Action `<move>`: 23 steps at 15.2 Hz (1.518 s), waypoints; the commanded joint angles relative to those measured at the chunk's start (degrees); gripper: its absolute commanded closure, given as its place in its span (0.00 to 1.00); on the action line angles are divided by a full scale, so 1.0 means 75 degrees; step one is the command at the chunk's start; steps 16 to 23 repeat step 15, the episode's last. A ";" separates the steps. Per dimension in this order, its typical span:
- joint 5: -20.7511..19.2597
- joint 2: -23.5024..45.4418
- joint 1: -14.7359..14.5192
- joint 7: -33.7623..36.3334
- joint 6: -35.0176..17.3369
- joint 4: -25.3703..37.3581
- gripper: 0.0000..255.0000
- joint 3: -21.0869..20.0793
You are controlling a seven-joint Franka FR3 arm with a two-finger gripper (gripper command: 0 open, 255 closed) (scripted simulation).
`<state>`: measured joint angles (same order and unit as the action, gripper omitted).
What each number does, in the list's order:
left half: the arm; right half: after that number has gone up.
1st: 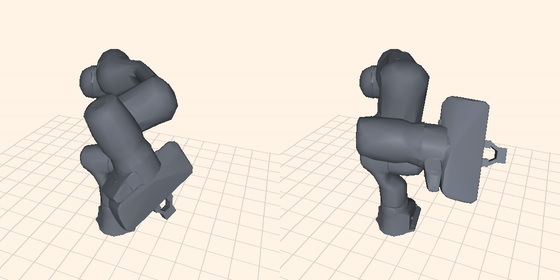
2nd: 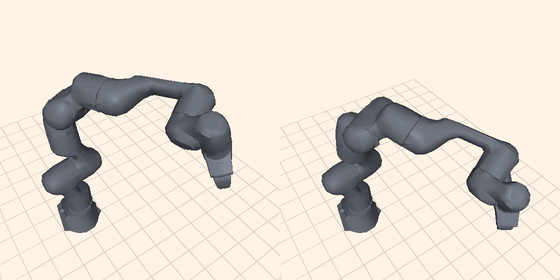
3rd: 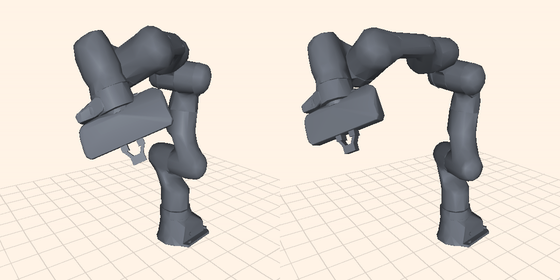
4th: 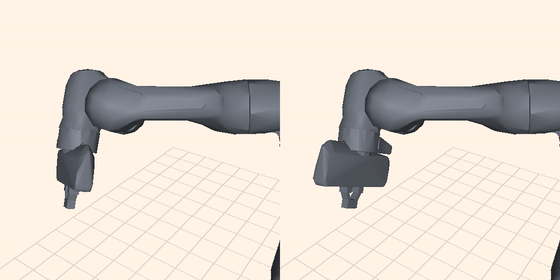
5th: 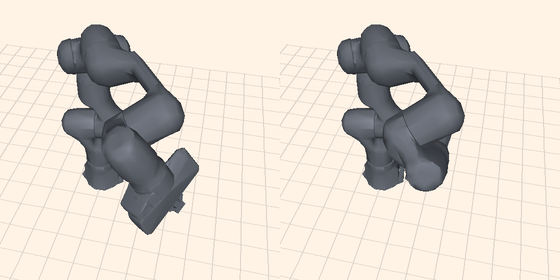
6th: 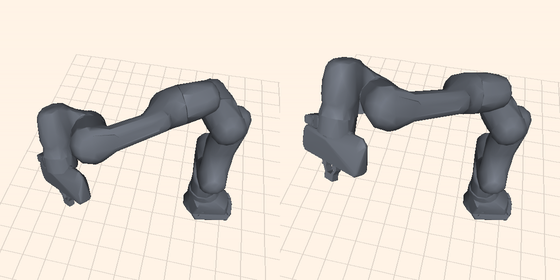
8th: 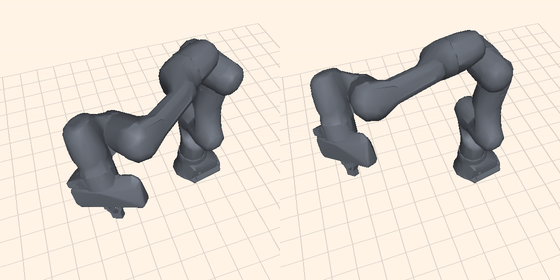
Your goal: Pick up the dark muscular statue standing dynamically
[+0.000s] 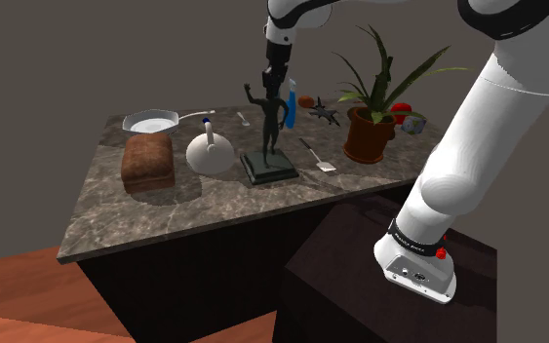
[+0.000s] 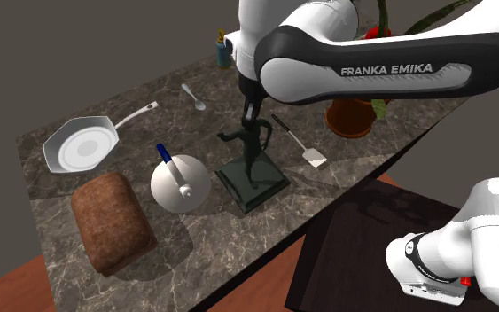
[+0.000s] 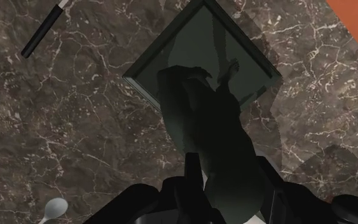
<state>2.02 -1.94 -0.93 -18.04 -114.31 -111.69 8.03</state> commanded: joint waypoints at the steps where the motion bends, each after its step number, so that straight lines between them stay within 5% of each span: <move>1: -0.0006 -0.0026 -0.0002 0.0013 0.0174 0.0158 1.00 -0.0002; 13: -0.0026 -0.0071 -0.0002 0.0059 0.1399 0.1340 1.00 -0.0003; 23: -0.0026 -0.0070 -0.0002 0.0059 0.1415 0.1356 1.00 -0.0003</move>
